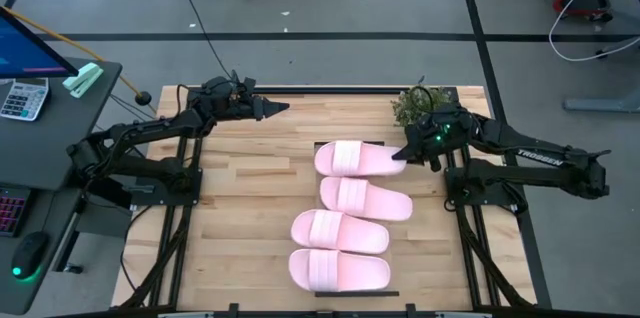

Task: Pick and place slides into the shelf
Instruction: Adjust the pink slippers on the shelf

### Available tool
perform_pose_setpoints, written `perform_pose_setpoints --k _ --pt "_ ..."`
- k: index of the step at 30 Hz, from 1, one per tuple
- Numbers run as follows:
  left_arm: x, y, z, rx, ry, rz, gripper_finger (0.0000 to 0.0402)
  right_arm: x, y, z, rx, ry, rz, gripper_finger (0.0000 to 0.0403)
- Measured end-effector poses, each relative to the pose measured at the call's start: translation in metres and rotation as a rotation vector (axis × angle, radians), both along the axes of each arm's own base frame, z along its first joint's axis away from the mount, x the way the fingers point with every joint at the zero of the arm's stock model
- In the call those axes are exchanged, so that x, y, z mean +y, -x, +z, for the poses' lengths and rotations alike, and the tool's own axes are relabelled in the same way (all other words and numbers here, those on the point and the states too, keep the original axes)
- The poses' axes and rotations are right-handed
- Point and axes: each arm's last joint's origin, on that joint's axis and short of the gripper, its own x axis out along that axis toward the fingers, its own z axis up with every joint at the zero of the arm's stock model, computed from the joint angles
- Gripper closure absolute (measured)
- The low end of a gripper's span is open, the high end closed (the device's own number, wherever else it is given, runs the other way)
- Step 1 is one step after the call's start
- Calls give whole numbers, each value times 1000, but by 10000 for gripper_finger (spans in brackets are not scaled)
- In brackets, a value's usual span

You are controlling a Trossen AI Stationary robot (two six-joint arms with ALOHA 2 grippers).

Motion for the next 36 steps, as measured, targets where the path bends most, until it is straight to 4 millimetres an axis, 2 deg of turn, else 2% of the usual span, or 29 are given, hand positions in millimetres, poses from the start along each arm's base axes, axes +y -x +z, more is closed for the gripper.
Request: perform_pose_setpoints --k 4,11,17,29,36 --pt "0 0 0 0 0 0 379 -3 -1 1 -4 69 -40 340" --pt "0 0 0 0 0 0 393 -10 -13 8 -112 164 -67 340" --pt "0 0 0 1 0 0 385 -16 -27 9 -172 165 -60 340" --pt "0 0 0 2 1 0 392 -28 -65 -12 -177 55 66 340" --pt "0 0 0 2 1 0 384 -31 -75 -27 -115 6 92 340"
